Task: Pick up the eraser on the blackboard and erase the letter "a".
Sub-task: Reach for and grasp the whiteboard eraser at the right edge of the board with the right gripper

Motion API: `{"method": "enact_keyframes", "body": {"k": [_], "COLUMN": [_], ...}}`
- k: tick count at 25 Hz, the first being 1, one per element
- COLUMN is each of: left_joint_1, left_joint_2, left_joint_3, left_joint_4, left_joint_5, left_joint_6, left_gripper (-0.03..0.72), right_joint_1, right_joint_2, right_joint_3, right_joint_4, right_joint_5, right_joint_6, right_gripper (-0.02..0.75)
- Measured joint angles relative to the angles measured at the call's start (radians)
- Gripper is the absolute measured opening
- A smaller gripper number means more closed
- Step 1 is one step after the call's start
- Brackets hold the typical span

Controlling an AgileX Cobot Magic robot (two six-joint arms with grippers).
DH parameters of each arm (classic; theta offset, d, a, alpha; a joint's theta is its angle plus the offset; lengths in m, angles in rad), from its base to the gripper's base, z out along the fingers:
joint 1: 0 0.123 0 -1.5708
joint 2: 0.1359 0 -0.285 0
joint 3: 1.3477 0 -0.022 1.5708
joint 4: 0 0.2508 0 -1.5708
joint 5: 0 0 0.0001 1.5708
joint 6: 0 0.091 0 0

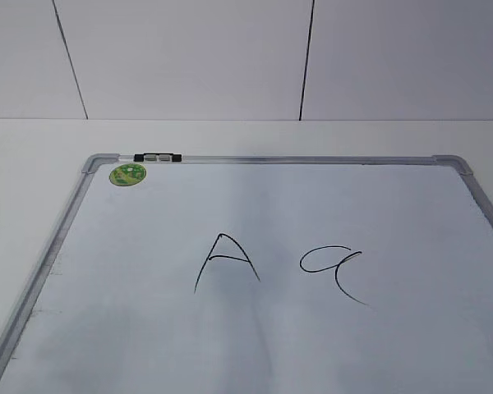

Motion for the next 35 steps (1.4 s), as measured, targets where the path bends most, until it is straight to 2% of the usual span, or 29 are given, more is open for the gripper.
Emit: {"method": "enact_keyframes", "body": {"k": [35], "left_joint_1": [0.000], "left_joint_2": [0.000], "left_joint_3": [0.000], "left_joint_4": [0.000], "left_joint_5": [0.000], "left_joint_6": [0.000], "left_gripper": [0.235], "right_joint_1": [0.000], "right_joint_2": [0.000], "right_joint_3": [0.000], "right_joint_4": [0.000], "right_joint_5": [0.002], "right_joint_6": [0.000], "right_gripper": [0.336]}}
